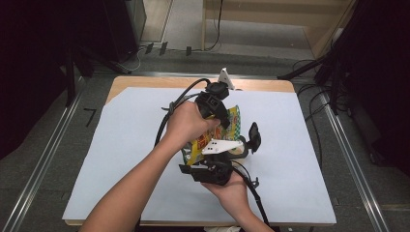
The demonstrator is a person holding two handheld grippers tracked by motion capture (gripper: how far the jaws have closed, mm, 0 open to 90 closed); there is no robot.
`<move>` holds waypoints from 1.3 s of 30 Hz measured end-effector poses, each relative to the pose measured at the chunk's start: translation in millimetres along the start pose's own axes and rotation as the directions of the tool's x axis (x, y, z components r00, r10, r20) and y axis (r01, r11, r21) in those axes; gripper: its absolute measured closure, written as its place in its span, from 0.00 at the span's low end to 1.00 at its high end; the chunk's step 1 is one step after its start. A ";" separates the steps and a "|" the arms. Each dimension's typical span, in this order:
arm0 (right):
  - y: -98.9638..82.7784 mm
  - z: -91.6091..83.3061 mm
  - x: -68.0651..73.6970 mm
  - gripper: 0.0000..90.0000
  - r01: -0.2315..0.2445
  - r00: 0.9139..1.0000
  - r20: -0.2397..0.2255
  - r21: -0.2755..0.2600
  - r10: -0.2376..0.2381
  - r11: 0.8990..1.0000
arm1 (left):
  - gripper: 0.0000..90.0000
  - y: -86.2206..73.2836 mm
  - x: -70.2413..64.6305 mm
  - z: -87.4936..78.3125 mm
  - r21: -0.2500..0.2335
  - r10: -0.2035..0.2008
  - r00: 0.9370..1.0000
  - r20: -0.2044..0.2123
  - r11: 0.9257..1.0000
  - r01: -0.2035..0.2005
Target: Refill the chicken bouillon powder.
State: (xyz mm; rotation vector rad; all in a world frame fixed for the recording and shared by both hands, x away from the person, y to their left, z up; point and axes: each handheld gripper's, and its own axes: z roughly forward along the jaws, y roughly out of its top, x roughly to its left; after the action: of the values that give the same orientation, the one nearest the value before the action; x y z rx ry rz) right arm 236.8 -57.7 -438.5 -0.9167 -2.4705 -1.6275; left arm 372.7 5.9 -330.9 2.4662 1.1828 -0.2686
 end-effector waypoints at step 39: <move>2.1 -1.2 0.7 0.74 -0.021 1.000 -0.006 -0.006 0.021 1.000 | 0.95 4.3 -5.3 0.8 0.029 0.008 1.000 -0.016 1.000 -0.007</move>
State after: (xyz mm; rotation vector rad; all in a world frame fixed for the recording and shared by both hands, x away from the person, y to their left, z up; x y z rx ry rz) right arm 236.9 -57.9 -436.0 -0.9344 -2.4448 -1.6302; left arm 372.8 -0.6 -328.7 2.5020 1.1838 -0.2668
